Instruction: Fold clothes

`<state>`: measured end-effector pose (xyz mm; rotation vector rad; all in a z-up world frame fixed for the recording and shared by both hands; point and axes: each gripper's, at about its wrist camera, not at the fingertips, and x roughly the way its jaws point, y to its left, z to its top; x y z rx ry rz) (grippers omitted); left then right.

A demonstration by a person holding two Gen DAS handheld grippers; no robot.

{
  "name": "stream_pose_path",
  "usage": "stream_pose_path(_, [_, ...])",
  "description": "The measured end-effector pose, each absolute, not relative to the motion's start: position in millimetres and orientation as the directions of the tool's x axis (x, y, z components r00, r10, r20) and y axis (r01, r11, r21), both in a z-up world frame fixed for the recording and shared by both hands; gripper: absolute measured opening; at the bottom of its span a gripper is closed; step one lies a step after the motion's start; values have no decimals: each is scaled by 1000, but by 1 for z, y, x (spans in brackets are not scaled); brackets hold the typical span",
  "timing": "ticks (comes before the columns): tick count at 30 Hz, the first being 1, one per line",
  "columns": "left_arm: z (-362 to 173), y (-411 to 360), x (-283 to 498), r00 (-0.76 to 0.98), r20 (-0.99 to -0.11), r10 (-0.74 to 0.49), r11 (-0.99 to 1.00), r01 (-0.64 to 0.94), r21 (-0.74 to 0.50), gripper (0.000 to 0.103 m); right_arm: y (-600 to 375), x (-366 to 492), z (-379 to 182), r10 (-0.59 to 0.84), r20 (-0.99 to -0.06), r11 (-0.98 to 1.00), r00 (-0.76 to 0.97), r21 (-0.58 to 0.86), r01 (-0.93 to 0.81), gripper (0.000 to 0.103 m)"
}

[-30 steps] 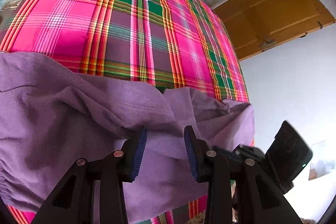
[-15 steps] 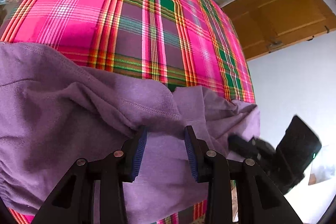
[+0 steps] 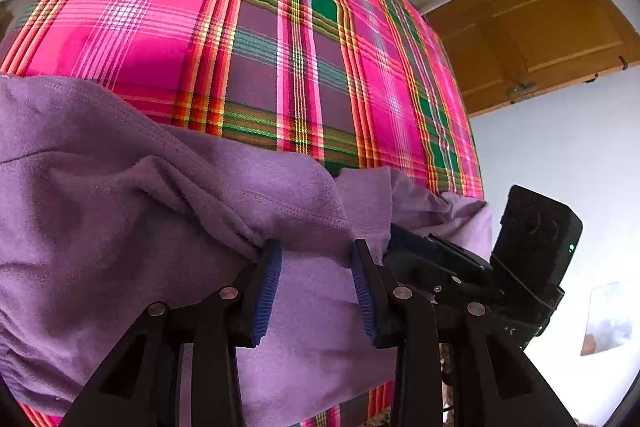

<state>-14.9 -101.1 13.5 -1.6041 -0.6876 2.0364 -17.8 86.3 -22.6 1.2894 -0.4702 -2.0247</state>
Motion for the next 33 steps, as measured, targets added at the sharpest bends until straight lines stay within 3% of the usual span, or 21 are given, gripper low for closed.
stream_pose_path(15, [11,-110,-18,-195,-727,659,-745,-35,-666,37,74,-42,-36,-781,-596,-624,-188,731,276,40])
stream_pose_path(18, [10,-112,-19,-190,-723,664,-740,-35,-671,37,77,-45,-36,-820,-540,-572,-188,776,264,33])
stream_pose_path(23, [9,-114,-21,-183,-716,674,-732,-34,-680,37,92,-48,-29,-887,-395,-451,-240,854,258,30])
stream_pose_path(26, [8,-113,-21,-180,-713,677,-729,-34,-684,37,102,-48,-27,-875,-395,-461,-279,855,238,30])
stream_pose_path(33, [7,-113,-21,-178,-707,685,-722,-35,-691,37,101,-46,-37,-837,-488,-539,-248,814,218,30])
